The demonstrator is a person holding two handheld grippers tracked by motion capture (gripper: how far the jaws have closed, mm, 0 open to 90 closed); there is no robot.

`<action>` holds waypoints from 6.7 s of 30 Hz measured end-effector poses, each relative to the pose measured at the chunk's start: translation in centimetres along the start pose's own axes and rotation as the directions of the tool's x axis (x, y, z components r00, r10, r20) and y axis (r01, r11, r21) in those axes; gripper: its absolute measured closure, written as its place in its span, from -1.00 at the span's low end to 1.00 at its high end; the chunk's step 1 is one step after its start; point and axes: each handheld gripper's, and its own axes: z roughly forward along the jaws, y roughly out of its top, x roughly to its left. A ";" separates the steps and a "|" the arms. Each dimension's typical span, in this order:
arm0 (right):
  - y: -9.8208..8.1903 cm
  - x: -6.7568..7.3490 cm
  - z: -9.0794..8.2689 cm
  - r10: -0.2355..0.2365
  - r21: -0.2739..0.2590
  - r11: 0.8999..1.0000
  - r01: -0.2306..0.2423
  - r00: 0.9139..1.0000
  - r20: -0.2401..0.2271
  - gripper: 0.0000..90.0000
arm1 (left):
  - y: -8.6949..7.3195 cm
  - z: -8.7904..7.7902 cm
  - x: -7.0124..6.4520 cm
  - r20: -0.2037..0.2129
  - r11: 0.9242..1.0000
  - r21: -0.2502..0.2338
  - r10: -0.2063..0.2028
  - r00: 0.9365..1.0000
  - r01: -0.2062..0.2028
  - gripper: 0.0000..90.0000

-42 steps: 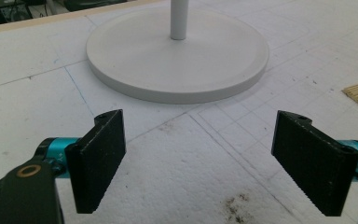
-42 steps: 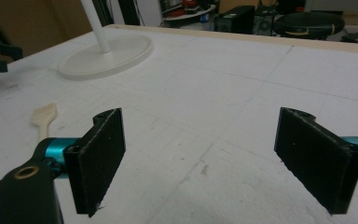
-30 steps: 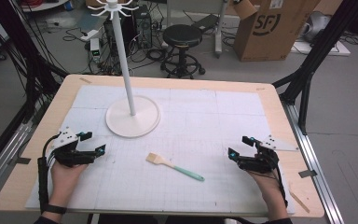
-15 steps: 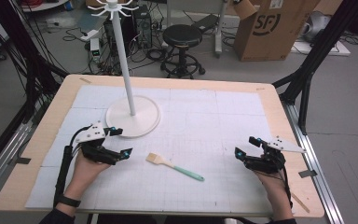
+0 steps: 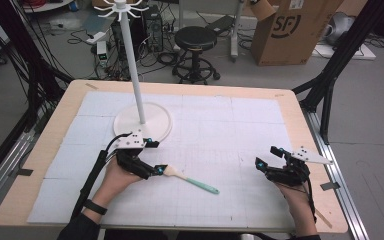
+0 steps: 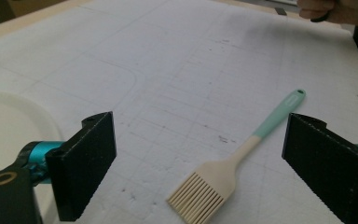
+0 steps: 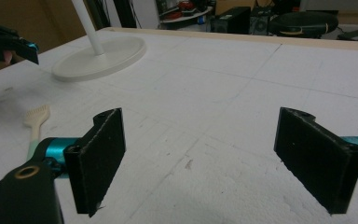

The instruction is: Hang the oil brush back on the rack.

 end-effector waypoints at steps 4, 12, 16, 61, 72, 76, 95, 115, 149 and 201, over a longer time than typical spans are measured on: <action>0.0 -0.1 -0.1 0.005 -0.001 1.000 -0.005 1.000 0.002 -0.65 | 0.4 1.5 -0.7 0.048 0.999 0.019 0.048 0.998 -0.049 -0.76; 0.0 -0.2 -0.1 0.004 0.000 1.000 -0.004 1.000 0.004 -0.65 | 0.5 3.9 -1.8 0.103 0.988 0.073 0.125 0.987 -0.133 -0.50; 0.0 -0.2 -0.1 0.004 0.000 1.000 -0.004 1.000 0.003 -0.65 | 0.3 5.2 -2.2 0.153 0.978 0.121 0.152 0.977 -0.171 -0.43; 0.0 -0.3 -0.3 0.019 -0.009 1.000 -0.019 1.000 -0.004 -0.65 | -0.4 6.8 -2.2 0.263 0.944 0.199 0.206 0.943 -0.262 0.83; 0.0 -0.3 -0.3 0.016 -0.012 1.000 -0.016 1.000 -0.004 -0.65 | -0.4 6.8 -2.3 0.251 0.945 0.208 0.196 0.948 -0.251 0.82; 0.0 -0.3 -0.3 0.018 -0.010 1.000 -0.018 1.000 -0.005 -0.65 | -0.1 6.9 -2.4 0.247 0.943 0.236 0.174 0.953 -0.234 0.81; 0.0 -0.5 -0.5 0.029 -0.010 1.000 -0.029 1.000 -0.005 -0.65 | 0.1 5.3 -1.8 0.207 0.974 0.175 0.105 0.973 -0.143 0.84; -0.1 -0.6 -0.5 0.034 0.001 0.999 -0.034 0.999 0.003 -0.65 | 2.7 -7.0 0.4 -0.076 0.998 -0.005 -0.068 0.995 0.068 0.83; -0.1 -0.9 -0.5 0.042 0.003 0.999 -0.042 0.999 0.007 -0.65 | 14.0 -25.0 3.0 -0.367 0.975 -0.219 -0.128 0.921 0.048 0.83; -0.2 -1.1 -0.7 0.048 0.003 0.999 -0.048 0.999 0.007 -0.65 | 19.1 -28.1 4.0 -0.400 0.972 -0.236 -0.113 0.910 0.017 0.83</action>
